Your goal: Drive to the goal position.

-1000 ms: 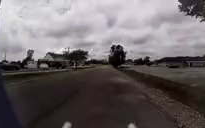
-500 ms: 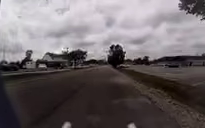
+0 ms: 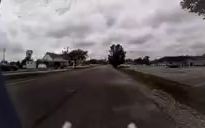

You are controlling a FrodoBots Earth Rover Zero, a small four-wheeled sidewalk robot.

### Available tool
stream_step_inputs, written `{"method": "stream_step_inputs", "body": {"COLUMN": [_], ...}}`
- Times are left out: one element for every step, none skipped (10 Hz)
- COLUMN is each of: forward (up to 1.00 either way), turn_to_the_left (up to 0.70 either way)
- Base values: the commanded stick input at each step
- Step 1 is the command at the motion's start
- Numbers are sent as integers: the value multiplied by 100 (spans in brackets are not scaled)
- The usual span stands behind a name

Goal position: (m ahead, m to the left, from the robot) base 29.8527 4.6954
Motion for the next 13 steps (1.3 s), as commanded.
{"method": "stream_step_inputs", "body": {"forward": [60,60,60,60,60,60,60,60,60,60,60,60,60], "turn_to_the_left": [1,1,1,1,15,15,0,0,0,0,0,0,0]}}
